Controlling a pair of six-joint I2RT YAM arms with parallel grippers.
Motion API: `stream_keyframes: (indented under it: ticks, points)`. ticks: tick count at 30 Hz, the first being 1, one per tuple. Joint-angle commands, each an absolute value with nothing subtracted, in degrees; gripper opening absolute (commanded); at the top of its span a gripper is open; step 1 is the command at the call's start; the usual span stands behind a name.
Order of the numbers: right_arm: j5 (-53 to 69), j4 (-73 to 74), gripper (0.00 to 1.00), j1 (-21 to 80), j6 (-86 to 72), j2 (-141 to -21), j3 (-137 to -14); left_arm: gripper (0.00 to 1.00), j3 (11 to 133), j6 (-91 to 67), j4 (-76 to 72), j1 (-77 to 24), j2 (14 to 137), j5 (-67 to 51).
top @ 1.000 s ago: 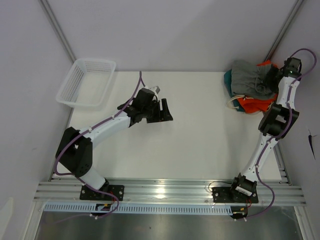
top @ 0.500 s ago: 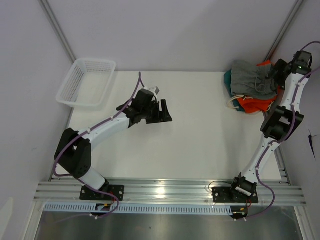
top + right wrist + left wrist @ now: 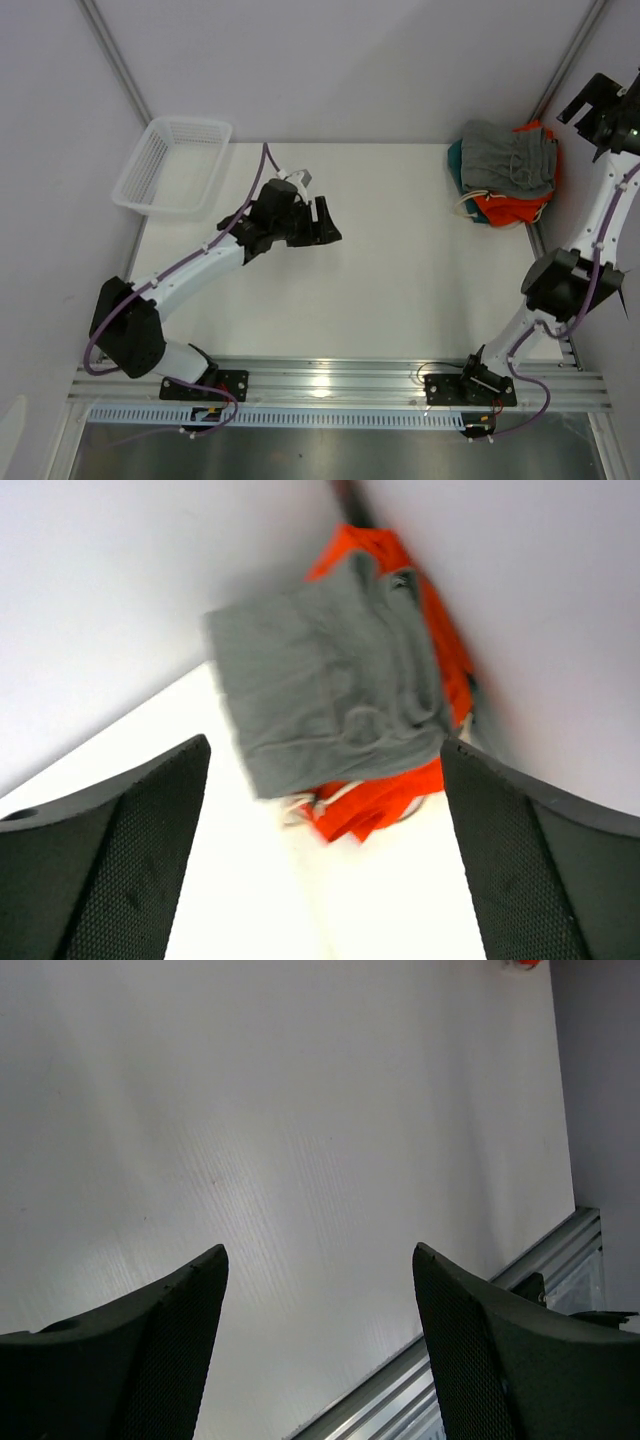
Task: Fold and stack the shorts
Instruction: Neatly place the folded shorts to the corner
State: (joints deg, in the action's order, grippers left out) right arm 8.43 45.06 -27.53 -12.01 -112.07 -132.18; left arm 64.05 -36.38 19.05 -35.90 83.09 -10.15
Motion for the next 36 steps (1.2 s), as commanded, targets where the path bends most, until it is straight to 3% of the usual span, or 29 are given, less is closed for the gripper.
stream_keyframes:
  ticks: [1,8,13,20,36]
  points:
    - [8.96,38.51,0.99,-22.69,-12.22,-98.46,-120.27,0.77,63.37,-35.16,18.90,-36.39,76.74,-8.53]
    - [17.22,25.94,0.99,-15.56,-15.73,-75.61,-92.40,0.81,59.16,-34.63,20.21,-36.47,66.90,-7.47]
    - [20.56,22.16,1.00,-8.36,-18.09,-62.78,-78.16,0.94,53.88,-34.28,20.83,-36.47,57.85,-5.10]
    - [21.28,14.85,1.00,-0.18,-23.29,-45.29,-54.09,0.97,44.84,-34.10,21.53,-36.47,44.40,-2.73]
    - [22.32,12.31,1.00,5.19,-23.03,-31.99,-34.55,0.99,23.65,-34.81,23.29,-36.47,15.57,4.31]
